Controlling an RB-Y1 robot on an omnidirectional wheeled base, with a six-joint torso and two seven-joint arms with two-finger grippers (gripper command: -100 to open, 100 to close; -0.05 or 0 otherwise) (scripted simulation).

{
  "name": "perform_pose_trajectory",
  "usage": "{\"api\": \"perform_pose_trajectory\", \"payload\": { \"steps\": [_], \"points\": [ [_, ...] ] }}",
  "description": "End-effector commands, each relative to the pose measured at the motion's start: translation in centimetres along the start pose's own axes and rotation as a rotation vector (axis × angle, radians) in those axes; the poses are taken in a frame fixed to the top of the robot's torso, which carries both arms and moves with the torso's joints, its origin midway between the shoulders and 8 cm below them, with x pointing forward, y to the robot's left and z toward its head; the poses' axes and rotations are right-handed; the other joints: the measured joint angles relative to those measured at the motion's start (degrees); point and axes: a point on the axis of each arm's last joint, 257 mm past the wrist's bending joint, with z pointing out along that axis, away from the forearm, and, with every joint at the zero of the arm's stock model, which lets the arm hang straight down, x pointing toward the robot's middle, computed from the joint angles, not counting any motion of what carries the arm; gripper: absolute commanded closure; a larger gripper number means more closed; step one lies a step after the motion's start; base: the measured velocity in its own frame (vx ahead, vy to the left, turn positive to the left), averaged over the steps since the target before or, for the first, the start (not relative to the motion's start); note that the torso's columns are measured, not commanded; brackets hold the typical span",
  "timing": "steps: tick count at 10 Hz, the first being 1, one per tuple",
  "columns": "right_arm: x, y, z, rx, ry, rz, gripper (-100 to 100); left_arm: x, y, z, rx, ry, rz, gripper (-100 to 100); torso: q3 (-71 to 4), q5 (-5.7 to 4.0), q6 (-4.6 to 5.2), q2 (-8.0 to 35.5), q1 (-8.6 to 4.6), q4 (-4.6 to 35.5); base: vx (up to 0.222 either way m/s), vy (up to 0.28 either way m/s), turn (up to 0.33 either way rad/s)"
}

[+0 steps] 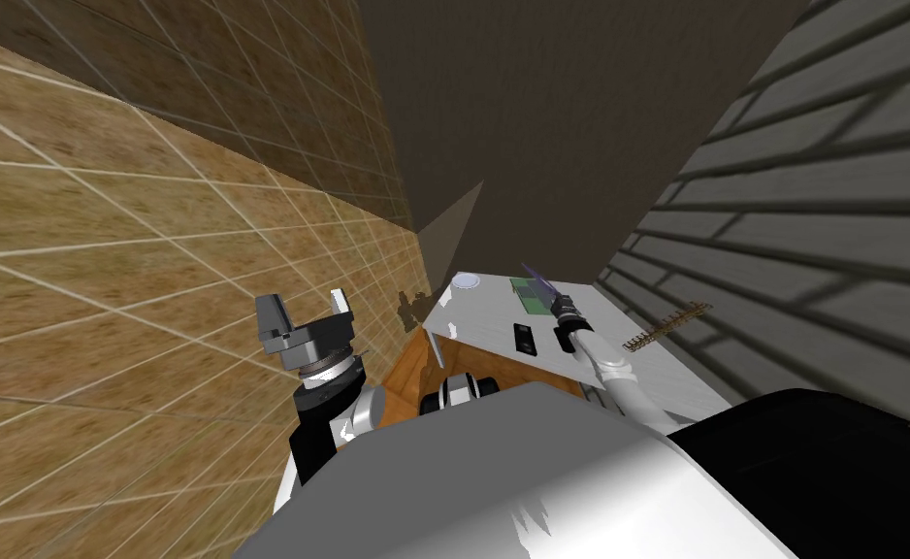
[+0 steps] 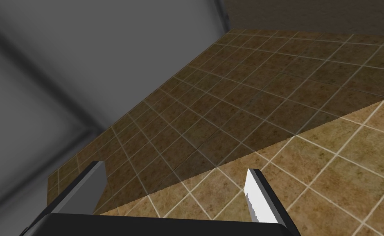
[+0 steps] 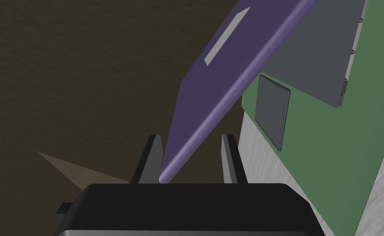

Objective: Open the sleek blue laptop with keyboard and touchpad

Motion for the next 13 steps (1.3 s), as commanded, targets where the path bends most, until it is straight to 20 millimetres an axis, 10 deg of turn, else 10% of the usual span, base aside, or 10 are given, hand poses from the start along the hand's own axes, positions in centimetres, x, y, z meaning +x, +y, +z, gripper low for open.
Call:
{"api": "perform_pose_trajectory", "payload": {
  "steps": [1, 2, 3, 13],
  "points": [
    [-1.2, 1.8, -1.0, -0.012, 0.026, -0.086, 100, 0.0, 0.0, 0.0, 0.000, 0.000, 0.000, 0, 0.0, -0.13, -0.07, 0.0, -0.11, -0.1, 0.001, -0.066, 0.099],
    [-1.8, 2.6, -1.6, -0.016, 0.037, -0.126, 100, 0.0, 0.0, 0.0, 0.000, 0.000, 0.000, 0, 0.0, -0.21, -0.05, -0.1, -0.22, -0.1, -0.012, -0.076, 0.094],
    [-0.1, 1.4, -0.6, -0.016, 0.017, -0.096, -100, 0.0, 0.0, 0.0, 0.000, 0.000, 0.000, 0, -0.1, -0.22, -0.06, -0.1, -0.27, -0.1, 0.022, 0.038, -0.046],
    [5.1, -2.7, 1.9, -0.007, -0.019, -0.098, -100, 0.0, 0.0, 0.0, 0.000, 0.000, 0.000, 0, -0.1, -0.17, -0.03, -0.2, -0.11, -0.1, 0.036, 0.092, -0.051]
  ]
}}
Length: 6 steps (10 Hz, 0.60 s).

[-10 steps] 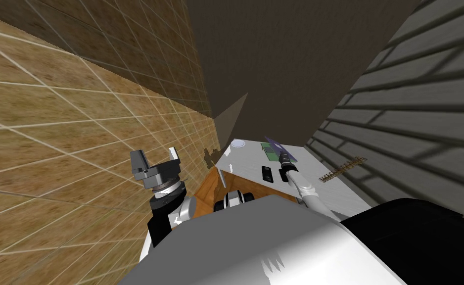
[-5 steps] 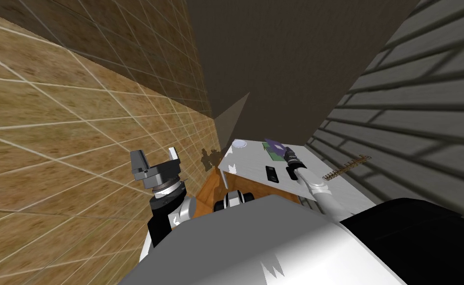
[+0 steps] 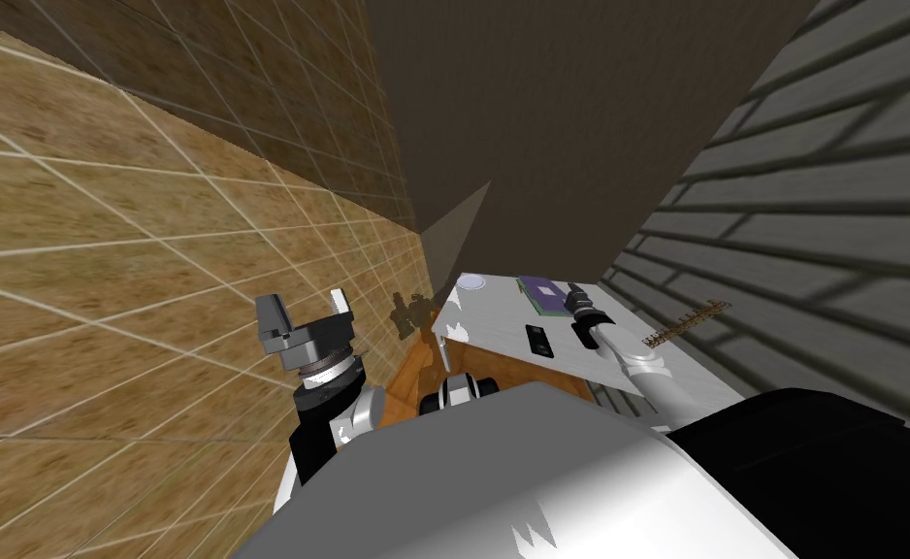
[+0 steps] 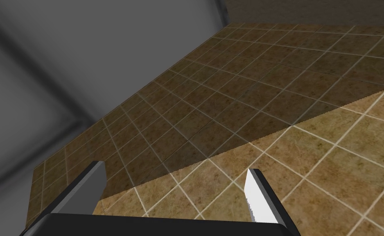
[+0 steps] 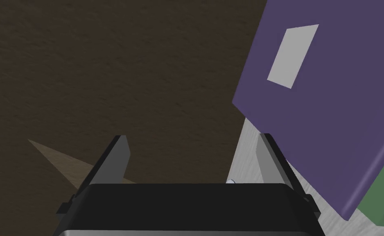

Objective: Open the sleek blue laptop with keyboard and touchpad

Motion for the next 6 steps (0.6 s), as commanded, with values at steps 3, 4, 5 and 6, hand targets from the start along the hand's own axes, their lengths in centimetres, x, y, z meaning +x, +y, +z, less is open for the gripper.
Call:
{"api": "perform_pose_trajectory", "payload": {
  "steps": [3, 4, 5, 6],
  "points": [
    [0.00, -0.02, 0.04, -0.001, -0.003, 0.001, 0, 0.00, 0.00, 0.00, 0.000, 0.000, 0.000, 0, 0.0, -0.05, 0.01, 0.1, -0.15, 0.0, 0.001, 0.003, 0.001],
    [0.00, -0.02, 0.04, -0.001, -0.003, 0.001, 0, 0.00, 0.00, 0.00, 0.000, 0.000, 0.000, 0, 0.0, -0.03, 0.01, 0.0, -0.09, 0.0, 0.000, 0.000, 0.000],
    [0.00, -0.02, 0.04, -0.001, -0.003, 0.001, 0, 0.00, 0.00, 0.00, 0.000, 0.000, 0.000, 0, 0.0, -0.01, 0.00, 0.0, -0.05, 0.0, 0.000, 0.000, 0.000],
    [0.00, -0.02, 0.04, -0.001, -0.003, 0.001, 0, 0.00, 0.00, 0.00, 0.000, 0.000, 0.000, 0, 0.0, -0.01, 0.00, 0.0, -0.03, 0.0, 0.000, 0.000, 0.000]
  ]
}}
